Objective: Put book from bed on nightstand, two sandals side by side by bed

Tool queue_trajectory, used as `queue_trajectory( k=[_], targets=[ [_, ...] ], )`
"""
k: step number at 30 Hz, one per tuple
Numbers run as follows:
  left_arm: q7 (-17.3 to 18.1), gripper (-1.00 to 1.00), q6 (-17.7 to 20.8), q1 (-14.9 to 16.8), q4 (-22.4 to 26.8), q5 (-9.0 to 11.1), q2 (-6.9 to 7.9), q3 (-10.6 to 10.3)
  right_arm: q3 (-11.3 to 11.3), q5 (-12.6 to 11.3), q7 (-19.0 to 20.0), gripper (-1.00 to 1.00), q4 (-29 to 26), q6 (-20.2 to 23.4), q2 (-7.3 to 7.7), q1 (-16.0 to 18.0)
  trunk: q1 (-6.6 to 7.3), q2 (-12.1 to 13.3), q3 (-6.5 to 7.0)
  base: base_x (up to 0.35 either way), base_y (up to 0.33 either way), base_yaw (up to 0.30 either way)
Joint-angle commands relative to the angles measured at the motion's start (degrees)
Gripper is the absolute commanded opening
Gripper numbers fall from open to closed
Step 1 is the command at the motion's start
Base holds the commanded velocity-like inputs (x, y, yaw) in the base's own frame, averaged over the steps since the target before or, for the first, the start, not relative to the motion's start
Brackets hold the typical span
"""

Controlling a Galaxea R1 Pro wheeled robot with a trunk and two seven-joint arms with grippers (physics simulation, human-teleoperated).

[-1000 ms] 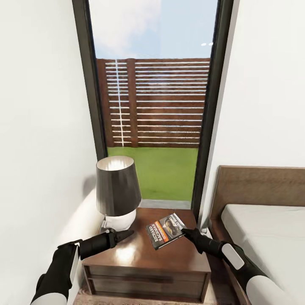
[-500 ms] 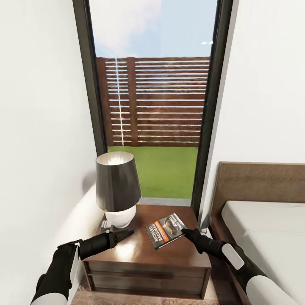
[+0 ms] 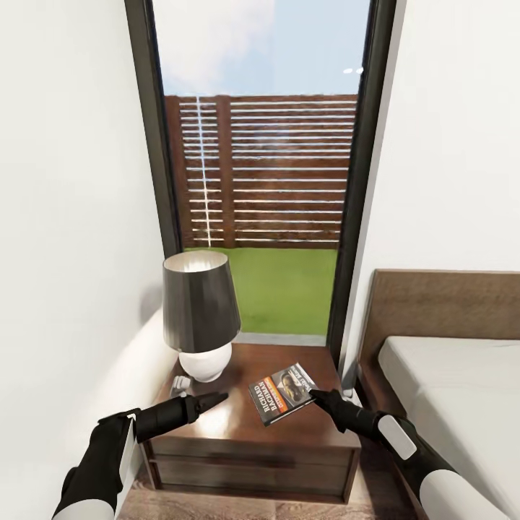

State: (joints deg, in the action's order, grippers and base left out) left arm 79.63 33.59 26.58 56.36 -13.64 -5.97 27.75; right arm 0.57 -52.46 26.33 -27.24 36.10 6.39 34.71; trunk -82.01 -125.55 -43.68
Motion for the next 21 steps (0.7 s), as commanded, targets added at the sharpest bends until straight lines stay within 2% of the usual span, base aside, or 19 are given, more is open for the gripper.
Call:
queue_trajectory(
  k=[1, 15, 21],
  targets=[
    [0.5, 1.0, 0.6, 0.1, 0.1, -0.6, -0.09, 0.3, 0.0, -0.4, 0.0, -1.0, 0.0, 0.3, 0.03, 0.0, -0.22, -0.4, -0.25, 0.0, 0.0, 0.0],
    [0.5, 1.0, 0.6, 0.1, 0.1, -0.6, -0.09, 0.3, 0.0, -0.4, 0.0, -1.0, 0.0, 0.3, 0.03, 0.0, -3.29, -6.1, -2.76, 0.0, 0.0, 0.0],
    [0.5, 1.0, 0.6, 0.1, 0.1, -0.5, -0.03, 0.4, 0.0, -0.4, 0.0, -1.0, 0.0, 0.3, 0.03, 0.0, -3.29, -6.1, -2.76, 0.0, 0.0, 0.0]
  ],
)
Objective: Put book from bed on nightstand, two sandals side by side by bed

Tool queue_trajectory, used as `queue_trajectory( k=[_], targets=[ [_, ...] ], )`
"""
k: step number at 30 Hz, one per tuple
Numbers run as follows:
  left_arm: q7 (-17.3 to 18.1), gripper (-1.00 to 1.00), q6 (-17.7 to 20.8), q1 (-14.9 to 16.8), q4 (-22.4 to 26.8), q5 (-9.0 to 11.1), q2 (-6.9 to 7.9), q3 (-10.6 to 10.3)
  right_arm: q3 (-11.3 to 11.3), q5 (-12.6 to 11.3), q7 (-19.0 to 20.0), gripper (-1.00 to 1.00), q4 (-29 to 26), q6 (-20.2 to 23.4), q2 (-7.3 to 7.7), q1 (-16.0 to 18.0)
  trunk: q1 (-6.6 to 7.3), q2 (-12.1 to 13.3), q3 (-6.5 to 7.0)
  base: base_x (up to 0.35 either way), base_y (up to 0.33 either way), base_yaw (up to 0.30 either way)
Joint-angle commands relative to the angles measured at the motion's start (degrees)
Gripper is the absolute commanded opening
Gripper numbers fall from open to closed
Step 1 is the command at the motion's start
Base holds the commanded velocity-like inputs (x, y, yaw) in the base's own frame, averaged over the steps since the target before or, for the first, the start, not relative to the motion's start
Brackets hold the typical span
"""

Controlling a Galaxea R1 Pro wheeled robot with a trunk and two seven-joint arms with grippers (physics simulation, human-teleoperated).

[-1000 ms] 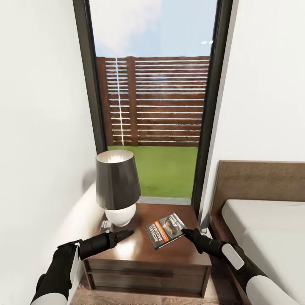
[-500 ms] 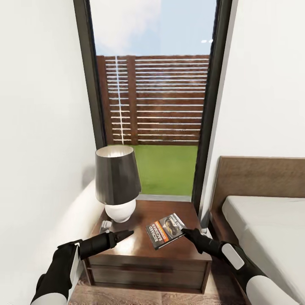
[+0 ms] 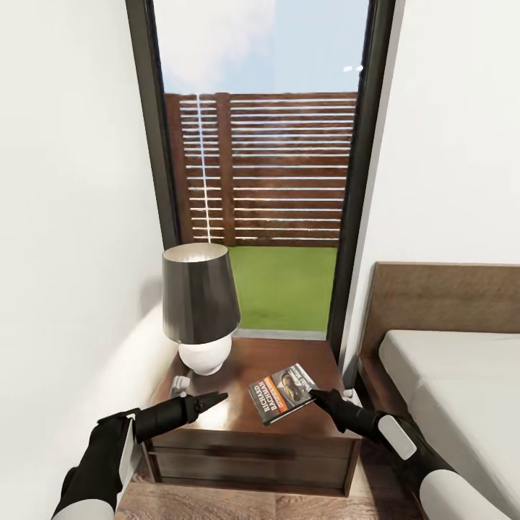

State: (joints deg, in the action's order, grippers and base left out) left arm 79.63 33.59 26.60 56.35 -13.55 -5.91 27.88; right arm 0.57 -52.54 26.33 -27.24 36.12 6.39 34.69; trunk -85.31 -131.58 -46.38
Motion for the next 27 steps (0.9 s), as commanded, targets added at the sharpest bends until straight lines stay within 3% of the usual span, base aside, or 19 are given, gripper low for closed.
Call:
queue_trajectory(
  k=[1, 15, 27],
  targets=[
    [0.5, 1.0, 0.6, 0.1, 0.1, -0.6, -0.09, 0.3, 0.1, -0.3, 0.0, -1.0, 0.0, 0.3, 0.03, 0.0, 0.01, 0.0, -0.06, 0.0, 0.0, 0.0],
    [0.4, 1.0, 0.5, 0.0, 0.1, -0.6, -0.07, 0.3, 0.1, -0.3, 0.0, -1.0, 0.0, 0.3, 0.03, 0.0, 0.01, 0.0, -0.06, 0.081, 0.0, 0.0],
    [0.4, 1.0, 0.4, 0.0, 0.1, -0.6, -0.07, 0.3, 0.1, -0.3, 0.0, -1.0, 0.0, 0.2, 0.03, 0.0, 0.01, 0.0, -0.06, 0.18, 0.0, 0.0]
  ],
)
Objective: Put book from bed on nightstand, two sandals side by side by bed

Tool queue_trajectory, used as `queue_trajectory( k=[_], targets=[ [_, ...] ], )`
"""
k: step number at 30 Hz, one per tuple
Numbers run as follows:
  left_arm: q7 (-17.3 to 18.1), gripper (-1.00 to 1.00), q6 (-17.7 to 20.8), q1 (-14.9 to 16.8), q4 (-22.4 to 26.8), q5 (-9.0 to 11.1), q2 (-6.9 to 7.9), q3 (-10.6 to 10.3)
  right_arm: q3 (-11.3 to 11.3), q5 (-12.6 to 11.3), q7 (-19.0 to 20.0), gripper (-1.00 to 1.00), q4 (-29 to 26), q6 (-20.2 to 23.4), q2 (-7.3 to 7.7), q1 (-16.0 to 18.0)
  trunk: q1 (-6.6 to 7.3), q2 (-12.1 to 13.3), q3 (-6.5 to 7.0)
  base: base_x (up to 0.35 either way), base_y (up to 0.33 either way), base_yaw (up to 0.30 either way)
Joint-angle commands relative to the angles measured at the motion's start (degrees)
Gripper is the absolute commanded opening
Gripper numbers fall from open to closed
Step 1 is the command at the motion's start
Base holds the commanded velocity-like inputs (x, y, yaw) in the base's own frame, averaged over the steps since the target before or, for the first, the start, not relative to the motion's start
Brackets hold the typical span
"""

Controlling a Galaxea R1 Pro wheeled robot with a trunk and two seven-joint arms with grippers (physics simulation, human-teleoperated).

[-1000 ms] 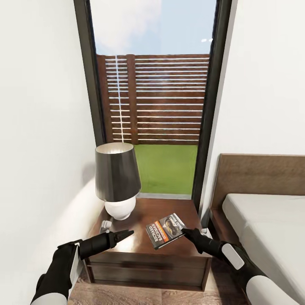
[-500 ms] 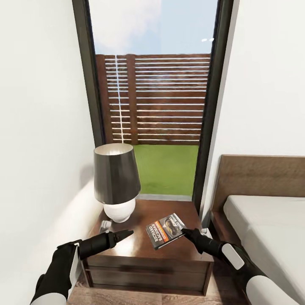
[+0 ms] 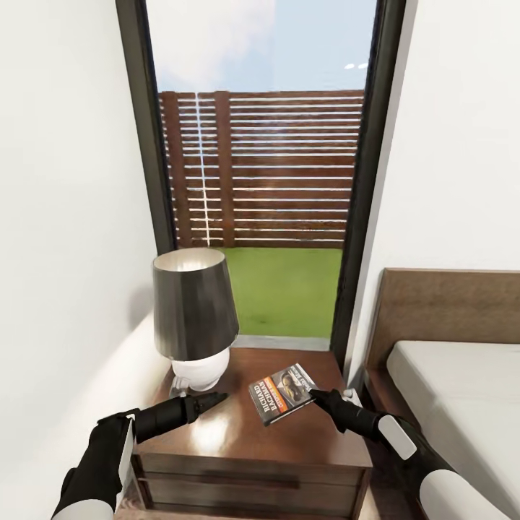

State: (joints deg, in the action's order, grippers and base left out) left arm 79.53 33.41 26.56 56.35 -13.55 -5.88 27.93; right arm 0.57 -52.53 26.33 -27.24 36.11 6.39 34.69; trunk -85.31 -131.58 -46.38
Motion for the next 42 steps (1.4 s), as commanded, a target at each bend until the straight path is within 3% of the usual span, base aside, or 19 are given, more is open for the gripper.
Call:
queue_trajectory(
  k=[1, 10, 21, 42],
  targets=[
    [0.5, 1.0, 0.6, 0.1, 0.1, -0.6, -0.09, 0.3, 0.1, -0.3, 0.0, -1.0, 0.0, 0.3, 0.03, 0.0, 0.01, 0.0, -0.06, 0.093, 0.0, 0.0],
    [0.6, 1.0, 0.6, 0.1, 0.1, -0.6, -0.09, 0.3, 0.1, -0.3, 0.0, -1.0, 0.0, 0.3, 0.03, 0.0, 0.01, 0.0, -0.06, 0.247, 0.0, 0.0],
    [0.7, 1.0, 0.7, 0.1, 0.1, -0.6, -0.09, 0.3, 0.1, -0.3, 0.0, -1.0, 0.0, 0.3, 0.03, 0.0, 0.01, 0.0, -0.06, 0.02, 0.0, 0.0],
    [0.7, 1.0, 0.8, 0.1, 0.1, -0.6, -0.09, 0.2, 0.1, -0.3, 0.0, -1.0, 0.0, 0.3, 0.03, 0.0, -4.61, -8.5, -3.83, 0.0, 0.0, 0.0]
  ],
)
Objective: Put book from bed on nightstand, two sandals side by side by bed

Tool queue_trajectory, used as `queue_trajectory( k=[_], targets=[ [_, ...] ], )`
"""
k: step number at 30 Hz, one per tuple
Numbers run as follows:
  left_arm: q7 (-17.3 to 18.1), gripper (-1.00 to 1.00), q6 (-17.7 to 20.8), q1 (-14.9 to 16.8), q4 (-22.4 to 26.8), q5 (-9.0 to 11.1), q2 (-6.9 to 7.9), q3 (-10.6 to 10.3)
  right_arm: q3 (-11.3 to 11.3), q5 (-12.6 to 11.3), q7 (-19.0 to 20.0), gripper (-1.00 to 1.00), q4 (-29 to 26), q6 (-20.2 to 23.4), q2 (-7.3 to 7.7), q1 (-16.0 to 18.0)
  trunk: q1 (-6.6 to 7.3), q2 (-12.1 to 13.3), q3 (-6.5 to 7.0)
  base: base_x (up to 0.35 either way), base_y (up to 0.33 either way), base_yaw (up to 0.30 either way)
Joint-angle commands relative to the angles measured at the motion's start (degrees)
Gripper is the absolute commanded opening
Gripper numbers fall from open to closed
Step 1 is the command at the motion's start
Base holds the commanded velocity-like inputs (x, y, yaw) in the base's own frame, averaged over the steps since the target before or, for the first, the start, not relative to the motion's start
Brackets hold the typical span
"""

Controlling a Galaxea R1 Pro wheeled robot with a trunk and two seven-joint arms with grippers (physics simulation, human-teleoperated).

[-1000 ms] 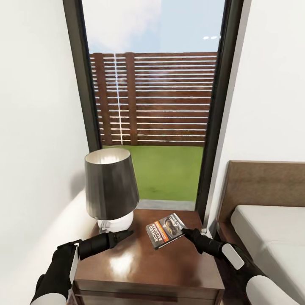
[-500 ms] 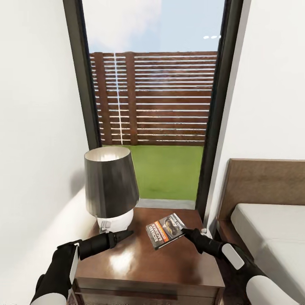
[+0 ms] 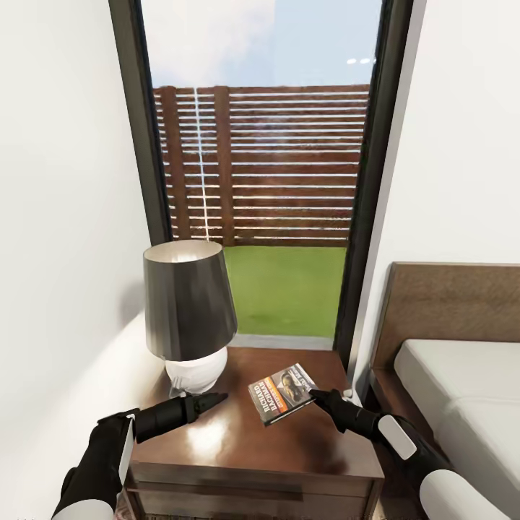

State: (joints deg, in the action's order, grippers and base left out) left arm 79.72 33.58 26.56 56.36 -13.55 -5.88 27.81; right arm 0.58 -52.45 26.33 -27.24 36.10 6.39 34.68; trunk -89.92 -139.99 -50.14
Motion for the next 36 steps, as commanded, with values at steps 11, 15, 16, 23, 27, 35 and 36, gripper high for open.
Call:
queue_trajectory(
  k=[11, 15, 16, 23, 27, 35, 36],
  targets=[
    [0.5, 1.0, 0.6, 0.1, 0.1, -0.6, -0.09, 0.3, 0.0, -0.4, 0.0, -1.0, 0.0, 0.3, 0.03, 0.0, -1.83, -3.3, -2.17, 0.0, 0.0, 0.0],
    [0.5, 1.0, 0.6, 0.1, 0.1, -0.6, -0.09, 0.3, 0.0, -0.4, 0.0, -1.0, 0.0, 0.3, 0.03, 0.0, -1.93, -3.3, -3.05, 0.0, 0.0, 0.0],
    [0.5, 1.0, 0.6, 0.1, 0.1, -0.6, -0.09, 0.3, 0.0, -0.4, 0.0, -1.0, 0.0, 0.3, 0.03, 0.0, -1.96, -3.4, -3.27, 0.0, 0.0, 0.0],
    [0.5, 1.0, 0.6, 0.1, 0.1, -0.6, -0.09, 0.3, 0.0, -0.4, 0.0, -1.0, 0.0, 0.3, 0.03, 0.0, -2.14, -3.5, -4.83, 0.0, 0.0, 0.0],
    [0.5, 1.0, 0.6, 0.1, 0.1, -0.6, -0.09, 0.3, 0.0, -0.4, 0.0, -1.0, 0.0, 0.3, 0.03, 0.0, -2.24, -3.5, -5.71, 0.0, 0.0, 0.0],
    [0.5, 1.0, 0.6, 0.1, 0.1, -0.6, -0.09, 0.3, 0.0, -0.4, 0.0, -1.0, 0.0, 0.3, 0.03, 0.0, -2.32, -3.5, -6.38, 0.0, 0.0, 0.0],
    [0.5, 1.0, 0.6, 0.1, 0.1, -0.6, -0.09, 0.3, 0.0, -0.4, 0.0, -1.0, 0.0, 0.3, 0.03, 0.0, -2.32, -3.5, -6.38, 0.0, 0.0, 0.0]
  ],
)
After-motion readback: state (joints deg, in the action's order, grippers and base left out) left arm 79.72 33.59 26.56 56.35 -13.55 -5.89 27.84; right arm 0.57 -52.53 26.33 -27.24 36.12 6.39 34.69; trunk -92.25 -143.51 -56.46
